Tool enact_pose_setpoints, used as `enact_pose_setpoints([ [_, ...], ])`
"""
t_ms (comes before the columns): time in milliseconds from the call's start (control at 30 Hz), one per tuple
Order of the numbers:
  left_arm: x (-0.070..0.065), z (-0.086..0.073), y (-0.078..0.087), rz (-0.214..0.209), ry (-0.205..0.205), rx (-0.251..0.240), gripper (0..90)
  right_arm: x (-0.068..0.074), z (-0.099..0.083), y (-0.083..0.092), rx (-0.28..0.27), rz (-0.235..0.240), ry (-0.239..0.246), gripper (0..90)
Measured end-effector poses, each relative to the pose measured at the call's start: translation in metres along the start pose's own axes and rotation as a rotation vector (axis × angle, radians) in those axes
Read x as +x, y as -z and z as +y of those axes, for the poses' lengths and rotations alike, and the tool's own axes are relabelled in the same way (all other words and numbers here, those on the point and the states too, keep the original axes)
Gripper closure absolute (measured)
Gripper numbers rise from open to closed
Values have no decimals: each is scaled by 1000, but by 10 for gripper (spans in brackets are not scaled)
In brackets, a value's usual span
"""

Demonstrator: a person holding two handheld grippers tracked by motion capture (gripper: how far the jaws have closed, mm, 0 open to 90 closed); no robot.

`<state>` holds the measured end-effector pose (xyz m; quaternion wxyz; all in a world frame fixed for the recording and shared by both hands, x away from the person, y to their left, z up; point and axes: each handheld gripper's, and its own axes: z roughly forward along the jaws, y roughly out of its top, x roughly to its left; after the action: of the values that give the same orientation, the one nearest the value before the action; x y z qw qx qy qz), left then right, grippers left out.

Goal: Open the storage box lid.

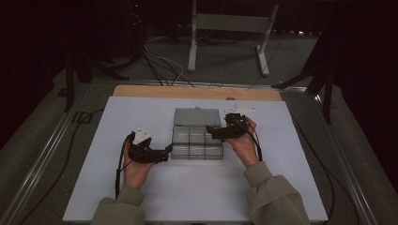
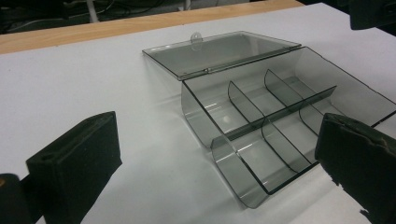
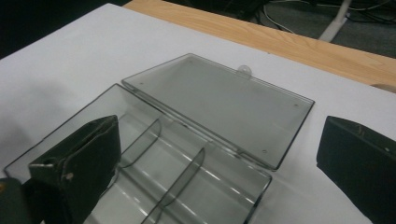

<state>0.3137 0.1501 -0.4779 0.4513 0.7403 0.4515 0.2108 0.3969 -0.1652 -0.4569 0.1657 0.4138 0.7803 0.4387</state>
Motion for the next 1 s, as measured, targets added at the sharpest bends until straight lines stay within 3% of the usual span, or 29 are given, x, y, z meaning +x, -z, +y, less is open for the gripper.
enact_pose_setpoints([
  [333, 3, 1, 6, -14, 12, -29, 5, 4, 0, 10, 12, 26, 28, 1],
  [1000, 5, 1, 14, -25, 3, -41, 6, 6, -2, 33, 12, 45, 68, 6],
])
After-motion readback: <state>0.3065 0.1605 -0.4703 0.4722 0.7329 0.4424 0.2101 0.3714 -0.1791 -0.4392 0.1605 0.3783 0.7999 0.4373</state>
